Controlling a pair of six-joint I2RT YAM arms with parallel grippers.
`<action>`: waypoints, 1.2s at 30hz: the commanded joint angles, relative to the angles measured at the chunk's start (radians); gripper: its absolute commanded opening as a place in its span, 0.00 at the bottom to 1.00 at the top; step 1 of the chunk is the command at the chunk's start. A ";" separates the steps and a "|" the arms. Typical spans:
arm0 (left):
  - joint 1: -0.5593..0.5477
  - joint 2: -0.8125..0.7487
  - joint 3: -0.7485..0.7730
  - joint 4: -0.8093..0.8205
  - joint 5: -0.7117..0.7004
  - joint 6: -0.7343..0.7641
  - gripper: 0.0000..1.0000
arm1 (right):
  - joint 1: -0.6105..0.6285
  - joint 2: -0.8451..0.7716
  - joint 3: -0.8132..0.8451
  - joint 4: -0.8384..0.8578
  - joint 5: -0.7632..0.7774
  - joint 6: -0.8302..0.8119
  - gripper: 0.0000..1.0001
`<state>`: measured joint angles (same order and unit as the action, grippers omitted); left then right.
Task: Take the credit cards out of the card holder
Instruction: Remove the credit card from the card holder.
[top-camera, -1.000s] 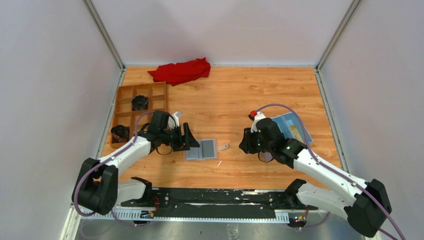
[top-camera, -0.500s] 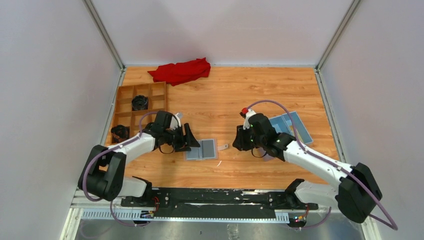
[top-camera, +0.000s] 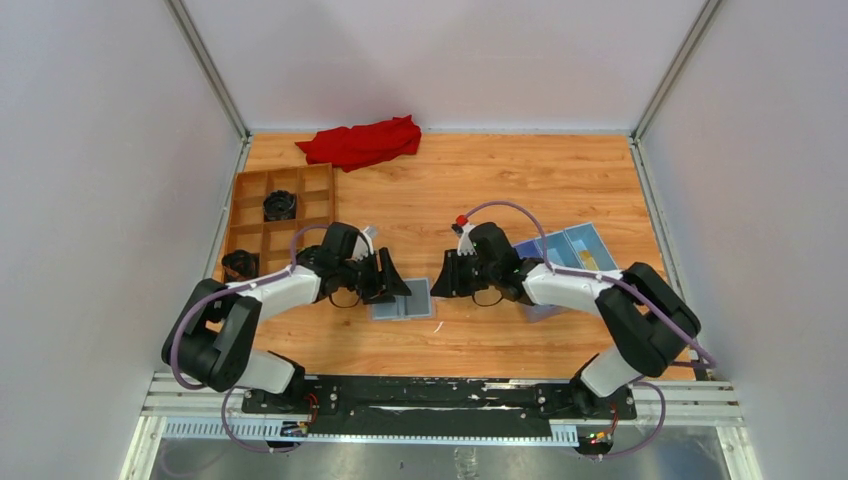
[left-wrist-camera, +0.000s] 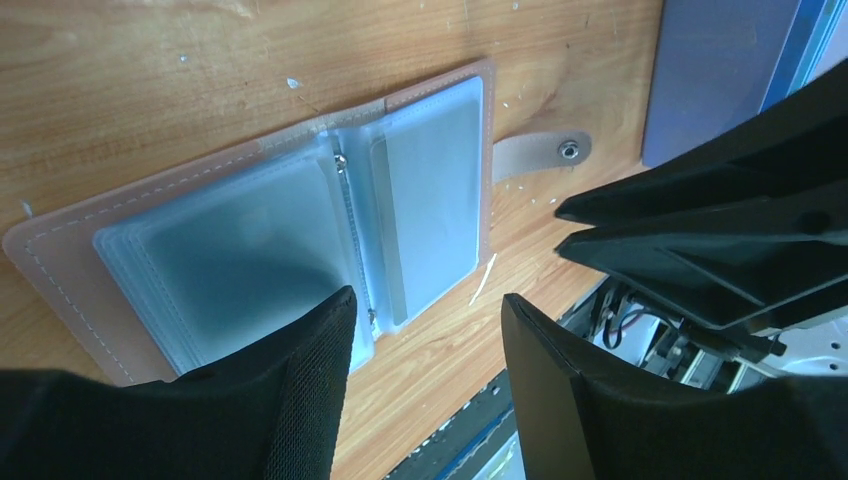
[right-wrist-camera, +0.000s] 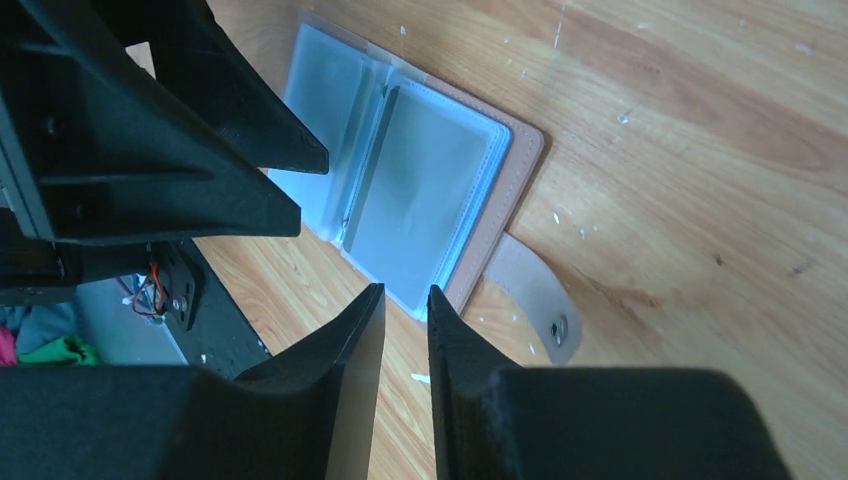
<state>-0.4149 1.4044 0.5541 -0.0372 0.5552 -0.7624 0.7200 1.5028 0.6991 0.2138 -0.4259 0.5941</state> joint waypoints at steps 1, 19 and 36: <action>-0.002 -0.001 0.025 0.022 -0.019 -0.004 0.58 | 0.008 0.077 0.023 0.112 -0.039 0.064 0.26; -0.001 0.057 0.033 0.030 -0.023 0.009 0.58 | 0.013 0.243 0.005 0.226 -0.086 0.119 0.41; -0.001 0.042 0.027 0.030 -0.008 0.011 0.58 | 0.020 0.306 -0.047 0.692 -0.283 0.379 0.36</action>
<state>-0.4118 1.4624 0.5777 -0.0113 0.5392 -0.7628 0.7204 1.8023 0.6548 0.7383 -0.6411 0.8948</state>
